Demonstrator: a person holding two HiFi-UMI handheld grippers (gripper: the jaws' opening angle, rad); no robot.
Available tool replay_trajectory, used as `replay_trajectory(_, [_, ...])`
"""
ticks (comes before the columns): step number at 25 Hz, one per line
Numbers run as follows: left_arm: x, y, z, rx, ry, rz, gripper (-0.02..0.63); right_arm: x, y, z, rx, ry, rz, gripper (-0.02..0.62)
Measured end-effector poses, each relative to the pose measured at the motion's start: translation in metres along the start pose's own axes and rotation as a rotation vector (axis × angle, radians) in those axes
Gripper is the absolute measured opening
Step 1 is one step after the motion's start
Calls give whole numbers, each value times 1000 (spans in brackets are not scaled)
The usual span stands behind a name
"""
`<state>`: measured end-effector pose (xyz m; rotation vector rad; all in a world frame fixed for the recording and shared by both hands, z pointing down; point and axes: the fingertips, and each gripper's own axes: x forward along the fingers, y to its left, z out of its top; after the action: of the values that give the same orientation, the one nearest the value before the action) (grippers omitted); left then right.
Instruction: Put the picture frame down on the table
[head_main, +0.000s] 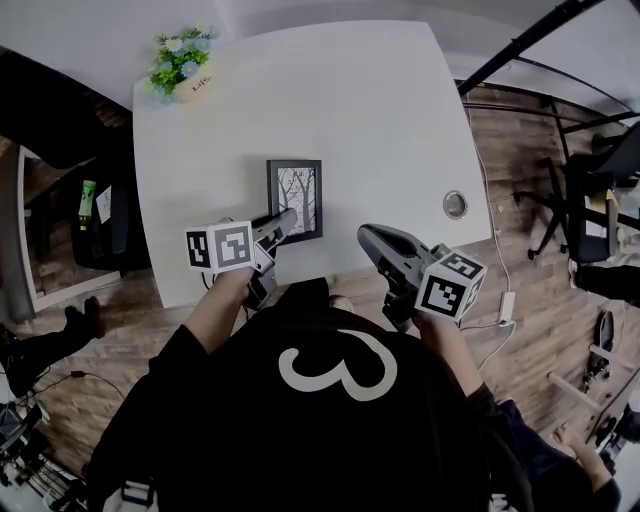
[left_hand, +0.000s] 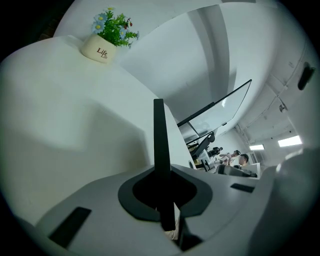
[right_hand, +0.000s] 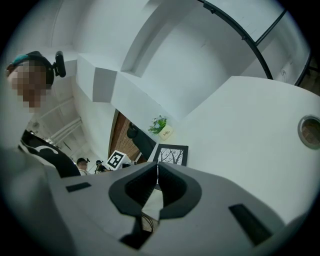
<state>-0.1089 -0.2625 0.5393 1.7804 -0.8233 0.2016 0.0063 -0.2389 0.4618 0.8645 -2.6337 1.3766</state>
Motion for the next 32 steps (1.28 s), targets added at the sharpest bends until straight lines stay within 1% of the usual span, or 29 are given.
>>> replay_trajectory(8, [5,5,-1,-25,19,-4,31,-1,-3,-1,17,-5,0,25])
replay_trajectory(18, [8,9,-1,-11,28,26,34,-3,-8,2,19,-12,-5,25])
replay_trajectory(22, [9,13,-2,30,29,63,45,-3,-6,1,18,-12,5,25])
replay_trajectory(24, [9,16,-3,54,27,89,78,-4,-7,1,21,-7,0,25])
replay_trajectory(27, [11,20,-5,63,29,102,118,-4,-9,-3,25,-2,-5,24])
replay_trajectory(32, [10,30,-10,126,48,158,135,-2,-9,-10,37,6,-1,25])
